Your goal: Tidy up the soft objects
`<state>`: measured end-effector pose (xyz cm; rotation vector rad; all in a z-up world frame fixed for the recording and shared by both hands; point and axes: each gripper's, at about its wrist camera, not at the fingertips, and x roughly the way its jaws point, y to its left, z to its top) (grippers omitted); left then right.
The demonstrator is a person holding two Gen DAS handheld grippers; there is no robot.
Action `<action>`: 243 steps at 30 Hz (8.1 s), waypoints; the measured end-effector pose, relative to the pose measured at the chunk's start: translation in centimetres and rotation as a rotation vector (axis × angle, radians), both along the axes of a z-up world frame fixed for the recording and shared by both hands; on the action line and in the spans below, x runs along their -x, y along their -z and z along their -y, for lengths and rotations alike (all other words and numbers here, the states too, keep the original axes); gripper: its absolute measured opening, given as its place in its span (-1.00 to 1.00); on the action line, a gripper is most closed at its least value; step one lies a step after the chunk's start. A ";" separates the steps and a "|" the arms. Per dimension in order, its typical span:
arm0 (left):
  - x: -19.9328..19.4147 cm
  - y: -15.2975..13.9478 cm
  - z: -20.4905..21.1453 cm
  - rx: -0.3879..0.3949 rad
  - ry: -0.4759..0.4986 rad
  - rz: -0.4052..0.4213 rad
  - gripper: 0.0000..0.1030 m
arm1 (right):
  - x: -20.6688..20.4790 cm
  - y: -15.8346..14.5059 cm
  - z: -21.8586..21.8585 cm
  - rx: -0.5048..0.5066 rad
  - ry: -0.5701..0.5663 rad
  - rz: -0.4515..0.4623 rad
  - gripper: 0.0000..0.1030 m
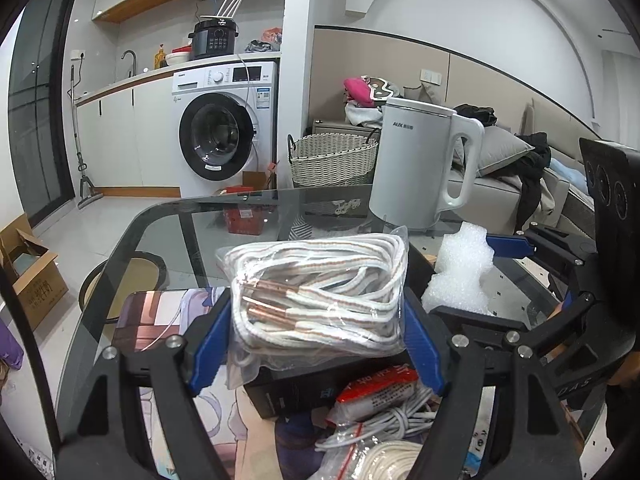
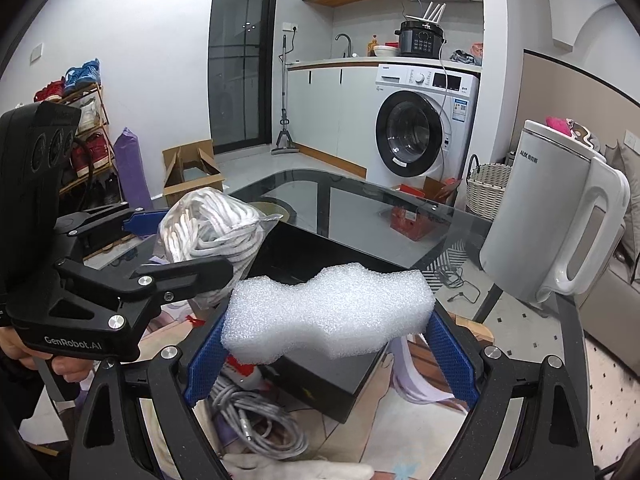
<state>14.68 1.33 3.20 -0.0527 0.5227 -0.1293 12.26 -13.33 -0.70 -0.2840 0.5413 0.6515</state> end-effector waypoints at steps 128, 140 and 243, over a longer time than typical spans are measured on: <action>8.5 3.6 2.1 -0.033 0.069 -0.122 1.00 | 9.3 7.2 3.9 0.059 0.025 -0.294 0.99; 8.4 3.2 1.0 0.002 0.057 -0.119 1.00 | 8.2 7.6 2.3 0.007 0.062 -0.330 0.99; 7.7 4.9 2.8 -0.085 0.129 -0.226 0.72 | 10.2 2.0 6.5 -0.117 -0.012 -0.174 0.17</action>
